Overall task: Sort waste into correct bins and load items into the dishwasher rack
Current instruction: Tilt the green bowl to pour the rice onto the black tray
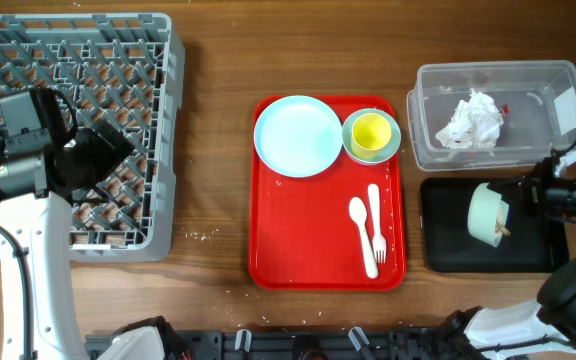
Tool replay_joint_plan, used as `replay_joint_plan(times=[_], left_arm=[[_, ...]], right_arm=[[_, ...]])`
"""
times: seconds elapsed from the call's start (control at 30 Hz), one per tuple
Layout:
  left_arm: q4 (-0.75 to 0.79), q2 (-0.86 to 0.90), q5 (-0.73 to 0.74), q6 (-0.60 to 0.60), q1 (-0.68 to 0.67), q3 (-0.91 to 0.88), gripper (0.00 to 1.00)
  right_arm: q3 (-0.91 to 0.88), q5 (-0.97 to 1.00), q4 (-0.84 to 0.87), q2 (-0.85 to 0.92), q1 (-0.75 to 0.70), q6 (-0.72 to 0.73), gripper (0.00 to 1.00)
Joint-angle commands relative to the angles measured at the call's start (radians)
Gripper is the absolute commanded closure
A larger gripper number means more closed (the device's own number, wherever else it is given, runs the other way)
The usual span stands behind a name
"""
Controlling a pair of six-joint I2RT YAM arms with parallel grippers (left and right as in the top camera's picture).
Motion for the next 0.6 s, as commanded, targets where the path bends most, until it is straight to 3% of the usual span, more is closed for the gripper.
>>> replay_joint_plan(times=[0.0,0.43,0.57], left_arm=[[0.0,0.006,-0.002,0.001,0.006,0.011,0.0],[0.0,0.006,-0.002,0.001,0.006,0.011,0.0],[0.0,0.006,-0.002,0.001,0.006,0.011,0.0]], right_arm=[[0.0,-0.106,-0.009,-0.023,-0.015,-0.085,0.96],[-0.031,-0.135,0.038,0.007,-0.025,-0.08,0.96],[-0.031,-0.22,-0.018,0.052,-0.051,-0.188,0.96]])
